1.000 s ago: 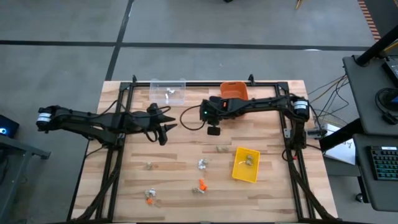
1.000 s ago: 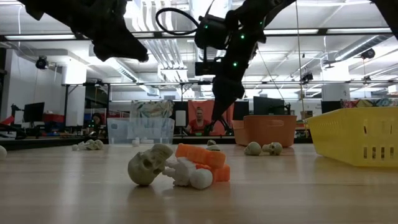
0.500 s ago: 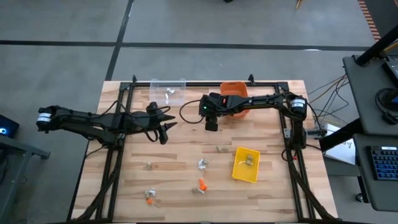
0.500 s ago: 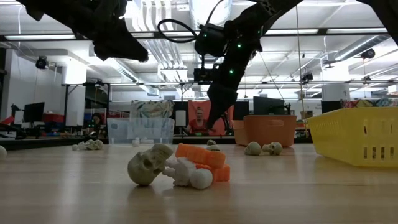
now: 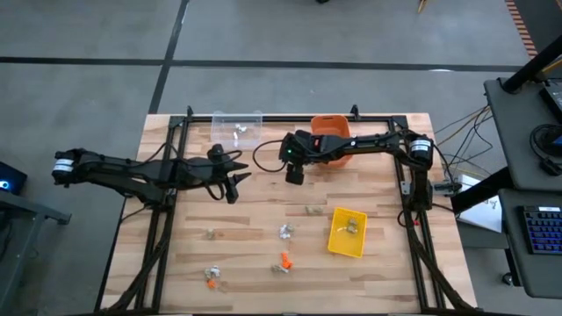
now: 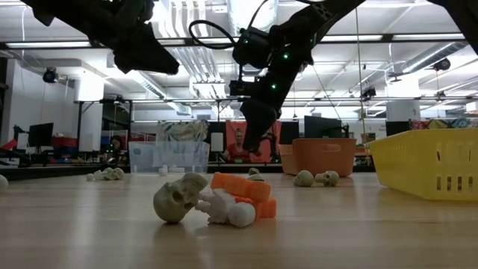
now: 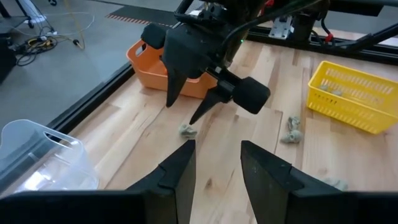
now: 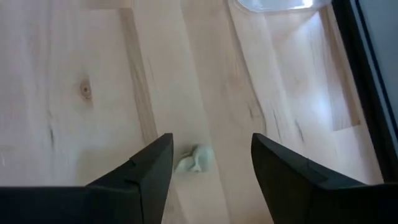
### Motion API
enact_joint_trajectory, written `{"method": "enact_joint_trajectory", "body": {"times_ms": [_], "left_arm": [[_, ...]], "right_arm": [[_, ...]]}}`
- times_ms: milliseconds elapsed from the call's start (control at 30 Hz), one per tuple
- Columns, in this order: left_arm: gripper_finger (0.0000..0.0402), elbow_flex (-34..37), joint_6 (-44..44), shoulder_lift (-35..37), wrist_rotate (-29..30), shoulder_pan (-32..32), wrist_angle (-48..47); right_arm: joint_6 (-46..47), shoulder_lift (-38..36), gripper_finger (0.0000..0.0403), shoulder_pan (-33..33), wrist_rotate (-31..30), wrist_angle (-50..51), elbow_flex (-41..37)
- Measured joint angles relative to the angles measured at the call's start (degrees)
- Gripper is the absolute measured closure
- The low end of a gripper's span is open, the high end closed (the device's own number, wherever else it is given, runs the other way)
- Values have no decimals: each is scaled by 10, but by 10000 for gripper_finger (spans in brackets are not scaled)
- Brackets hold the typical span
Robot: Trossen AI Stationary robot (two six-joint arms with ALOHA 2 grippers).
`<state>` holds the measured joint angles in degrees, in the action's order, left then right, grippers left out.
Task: Sort Halloween decoration
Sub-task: Put the gray skull toy into the yellow bin
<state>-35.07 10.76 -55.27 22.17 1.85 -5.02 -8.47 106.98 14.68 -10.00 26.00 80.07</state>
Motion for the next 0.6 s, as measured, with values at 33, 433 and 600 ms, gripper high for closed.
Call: {"method": "enact_joint_trajectory", "body": {"times_ms": [33,433,600], "left_arm": [[292,0,0,-1,0,0,0],[292,0,0,-1,0,0,8],[292,0,0,-1,0,0,8]], "right_arm": [[3,2,195,0,0,0,0],[19,76,196,0,-21,0,3],[41,83,196,0,-21,2,9]]}}
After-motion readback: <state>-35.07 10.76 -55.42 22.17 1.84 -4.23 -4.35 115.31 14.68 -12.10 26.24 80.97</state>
